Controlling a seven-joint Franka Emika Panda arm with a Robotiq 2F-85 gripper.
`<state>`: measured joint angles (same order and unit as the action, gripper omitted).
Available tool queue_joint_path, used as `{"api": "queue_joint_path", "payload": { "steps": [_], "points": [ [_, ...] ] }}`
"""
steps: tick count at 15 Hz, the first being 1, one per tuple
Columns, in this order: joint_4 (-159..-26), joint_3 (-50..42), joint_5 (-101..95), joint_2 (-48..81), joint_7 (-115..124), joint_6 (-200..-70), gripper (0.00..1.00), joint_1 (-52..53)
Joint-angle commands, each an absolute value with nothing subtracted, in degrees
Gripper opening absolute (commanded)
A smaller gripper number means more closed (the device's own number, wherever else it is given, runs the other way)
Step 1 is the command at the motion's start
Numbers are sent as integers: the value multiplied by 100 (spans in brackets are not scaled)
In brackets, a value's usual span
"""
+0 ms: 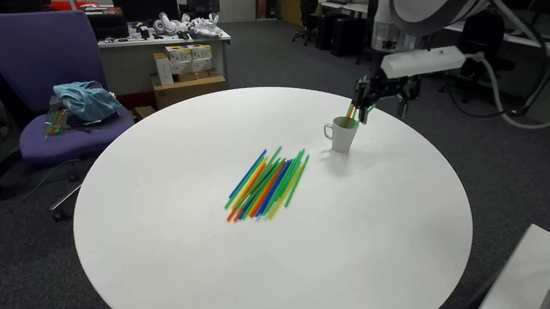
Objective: Put the straws inside the mug
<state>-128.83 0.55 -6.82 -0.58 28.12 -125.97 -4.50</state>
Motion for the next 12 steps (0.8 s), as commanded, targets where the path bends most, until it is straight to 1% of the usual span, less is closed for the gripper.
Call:
{"api": "queue_joint_path", "payload": {
  "steps": [1, 8, 9, 12],
  "points": [
    [-12294, 3, -165, 662, 3143, -12979, 100, -254],
    [-11660, -148, 80, 1623, 3890, -13462, 100, 92],
    [-11901, -152, 60, 1422, 3660, -13386, 100, 75],
    [-11739, -182, 66, 1643, 3779, -13410, 100, 139]
  ]
}}
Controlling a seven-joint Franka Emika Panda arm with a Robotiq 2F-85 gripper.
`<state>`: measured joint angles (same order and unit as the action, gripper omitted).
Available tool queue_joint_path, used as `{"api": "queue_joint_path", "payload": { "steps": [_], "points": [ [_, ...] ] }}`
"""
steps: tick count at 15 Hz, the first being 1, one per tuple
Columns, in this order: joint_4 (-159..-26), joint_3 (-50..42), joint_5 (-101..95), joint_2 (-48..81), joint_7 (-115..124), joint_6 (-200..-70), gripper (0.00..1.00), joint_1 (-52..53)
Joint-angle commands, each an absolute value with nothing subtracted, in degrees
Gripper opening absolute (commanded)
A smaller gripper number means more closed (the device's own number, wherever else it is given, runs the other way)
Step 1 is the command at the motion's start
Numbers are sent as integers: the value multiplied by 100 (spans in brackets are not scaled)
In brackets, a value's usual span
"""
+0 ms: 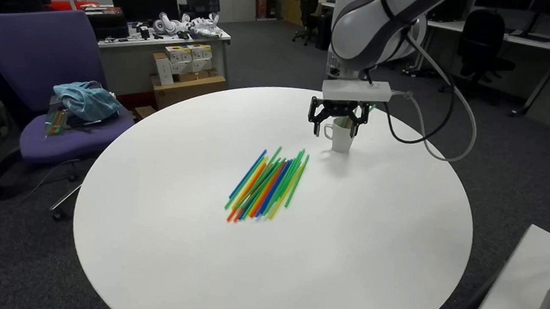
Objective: Put the straws inside the mug
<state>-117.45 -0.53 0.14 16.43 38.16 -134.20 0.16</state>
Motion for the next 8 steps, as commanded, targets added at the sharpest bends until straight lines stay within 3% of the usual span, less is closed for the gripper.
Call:
{"api": "queue_joint_path", "payload": {
  "steps": [1, 8],
  "points": [
    [-11716, -185, 67, 1657, 3780, -13410, 100, 140],
    [-11518, -519, -78, 2064, 4937, -13860, 100, 304]
  ]
}}
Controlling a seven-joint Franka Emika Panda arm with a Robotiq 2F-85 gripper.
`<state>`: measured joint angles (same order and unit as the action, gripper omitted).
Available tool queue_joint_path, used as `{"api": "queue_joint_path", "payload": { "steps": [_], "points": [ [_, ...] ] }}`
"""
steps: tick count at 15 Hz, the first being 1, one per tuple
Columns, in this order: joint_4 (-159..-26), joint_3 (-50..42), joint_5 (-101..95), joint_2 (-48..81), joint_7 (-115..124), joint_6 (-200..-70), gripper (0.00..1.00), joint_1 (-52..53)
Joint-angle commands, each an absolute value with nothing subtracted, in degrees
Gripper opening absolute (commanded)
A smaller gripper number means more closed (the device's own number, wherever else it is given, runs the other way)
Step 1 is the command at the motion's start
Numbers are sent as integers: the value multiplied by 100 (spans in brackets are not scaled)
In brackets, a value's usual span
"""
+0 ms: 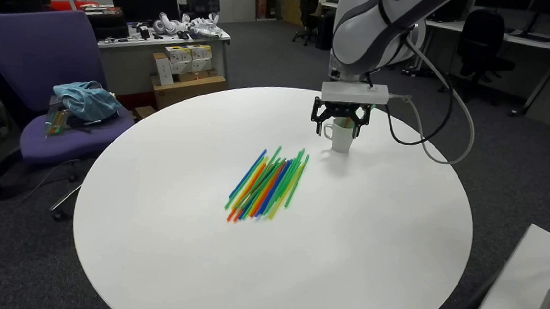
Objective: Put the straws inside the mug
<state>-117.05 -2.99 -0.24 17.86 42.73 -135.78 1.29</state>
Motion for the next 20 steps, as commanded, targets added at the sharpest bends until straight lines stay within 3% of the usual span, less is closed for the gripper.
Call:
{"api": "queue_joint_path", "payload": {
  "steps": [1, 10, 20],
  "points": [
    [-11467, -565, -54, 2175, 5154, -13942, 100, 336],
    [-11038, -628, 103, 3035, 6209, -14755, 100, 509],
    [-10462, -456, 341, 3755, 5746, -14684, 100, 444]
  ]
}}
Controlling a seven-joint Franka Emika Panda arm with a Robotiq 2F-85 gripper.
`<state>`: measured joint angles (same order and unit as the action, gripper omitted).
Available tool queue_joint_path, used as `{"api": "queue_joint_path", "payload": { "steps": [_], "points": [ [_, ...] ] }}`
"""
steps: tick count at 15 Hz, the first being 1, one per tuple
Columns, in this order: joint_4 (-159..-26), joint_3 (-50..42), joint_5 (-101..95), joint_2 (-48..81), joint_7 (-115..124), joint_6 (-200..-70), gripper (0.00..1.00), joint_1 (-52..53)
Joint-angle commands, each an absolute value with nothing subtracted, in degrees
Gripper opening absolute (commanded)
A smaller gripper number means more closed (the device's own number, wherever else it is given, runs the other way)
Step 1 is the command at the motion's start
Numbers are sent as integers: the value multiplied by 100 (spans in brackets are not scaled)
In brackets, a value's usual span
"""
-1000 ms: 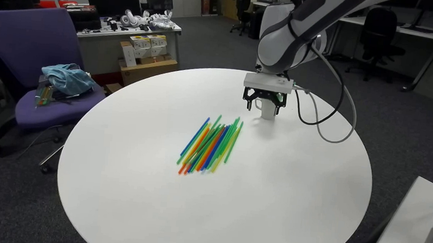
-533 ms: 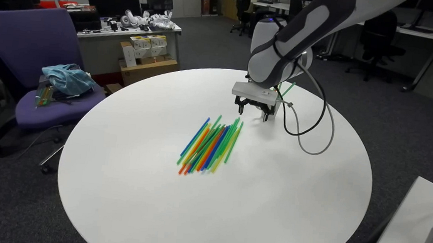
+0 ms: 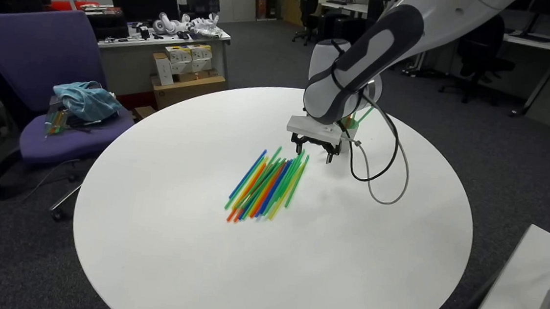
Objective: Put the straws inside the mug
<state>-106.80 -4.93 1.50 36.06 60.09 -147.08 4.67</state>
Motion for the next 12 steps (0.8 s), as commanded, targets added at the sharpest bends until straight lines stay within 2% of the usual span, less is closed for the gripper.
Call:
{"api": "queue_joint_path", "payload": {
  "steps": [1, 12],
  "points": [
    [-10410, -446, 365, 3810, 5710, -14672, 100, 440],
    [-10102, -426, 590, 4221, 5441, -14640, 100, 422]
  ]
}}
